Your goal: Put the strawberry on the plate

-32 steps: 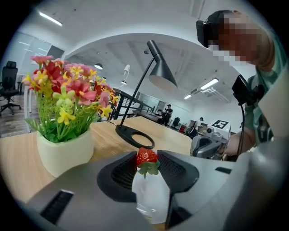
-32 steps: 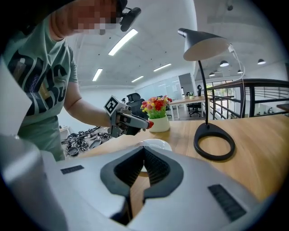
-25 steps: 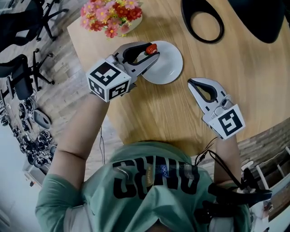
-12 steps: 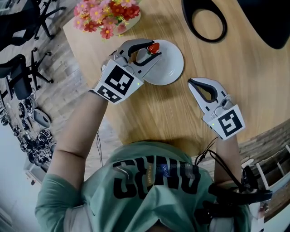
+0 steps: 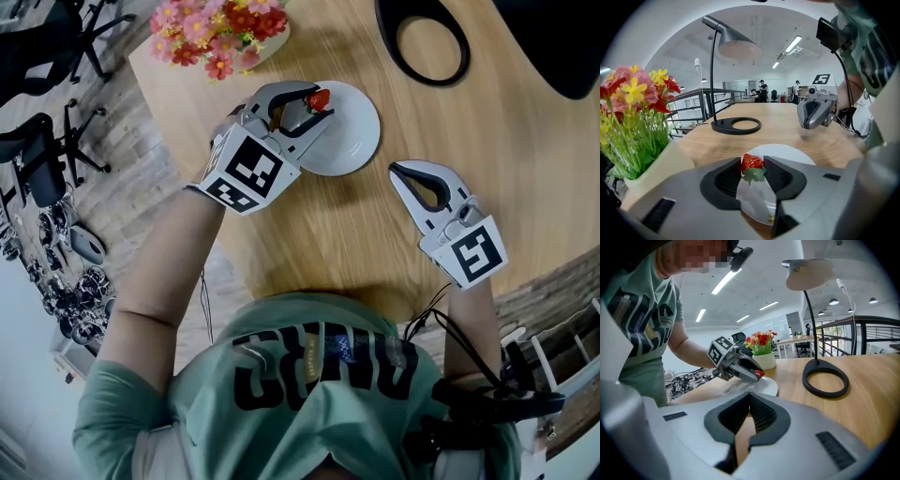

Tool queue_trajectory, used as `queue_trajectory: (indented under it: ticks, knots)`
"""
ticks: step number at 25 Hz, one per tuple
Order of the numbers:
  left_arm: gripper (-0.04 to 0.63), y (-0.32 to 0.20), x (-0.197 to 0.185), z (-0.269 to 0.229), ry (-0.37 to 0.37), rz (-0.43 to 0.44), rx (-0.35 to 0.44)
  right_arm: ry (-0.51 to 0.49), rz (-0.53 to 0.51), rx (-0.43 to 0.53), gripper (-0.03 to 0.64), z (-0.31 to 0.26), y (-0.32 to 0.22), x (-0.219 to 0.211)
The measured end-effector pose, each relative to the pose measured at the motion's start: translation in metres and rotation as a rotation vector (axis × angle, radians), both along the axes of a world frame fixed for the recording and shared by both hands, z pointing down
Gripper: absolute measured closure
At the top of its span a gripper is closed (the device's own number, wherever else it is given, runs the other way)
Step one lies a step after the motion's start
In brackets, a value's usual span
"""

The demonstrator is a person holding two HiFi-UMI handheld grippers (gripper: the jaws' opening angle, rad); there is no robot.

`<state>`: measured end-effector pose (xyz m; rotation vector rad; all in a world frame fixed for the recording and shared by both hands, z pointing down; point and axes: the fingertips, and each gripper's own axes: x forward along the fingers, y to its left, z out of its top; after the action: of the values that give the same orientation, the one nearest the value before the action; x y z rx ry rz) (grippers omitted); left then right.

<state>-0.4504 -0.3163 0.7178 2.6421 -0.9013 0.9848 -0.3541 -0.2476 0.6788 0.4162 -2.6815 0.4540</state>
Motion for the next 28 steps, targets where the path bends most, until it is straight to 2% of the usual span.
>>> queue_trajectory:
  ticks: [11,18,22,25,28]
  knots:
    - [0.445,0.016,0.005,-0.005,0.015,0.002,0.014,-0.009,0.000,-0.004,0.611,0.001,0.018,0.000]
    - [0.445,0.009,0.004,-0.015,0.020,-0.010,0.027,-0.016,-0.006,0.006,0.611,-0.006,0.011,0.000]
    - [0.445,0.020,0.002,-0.024,0.012,-0.003,0.037,-0.025,-0.017,0.046,0.611,-0.018,0.018,-0.003]
    - [0.446,0.022,-0.001,-0.033,0.009,-0.010,0.049,-0.029,-0.009,0.035,0.611,-0.026,0.022,-0.004]
    - [0.446,0.025,-0.002,-0.046,0.030,-0.026,0.065,-0.033,-0.022,0.082,0.611,-0.034,0.022,-0.002]
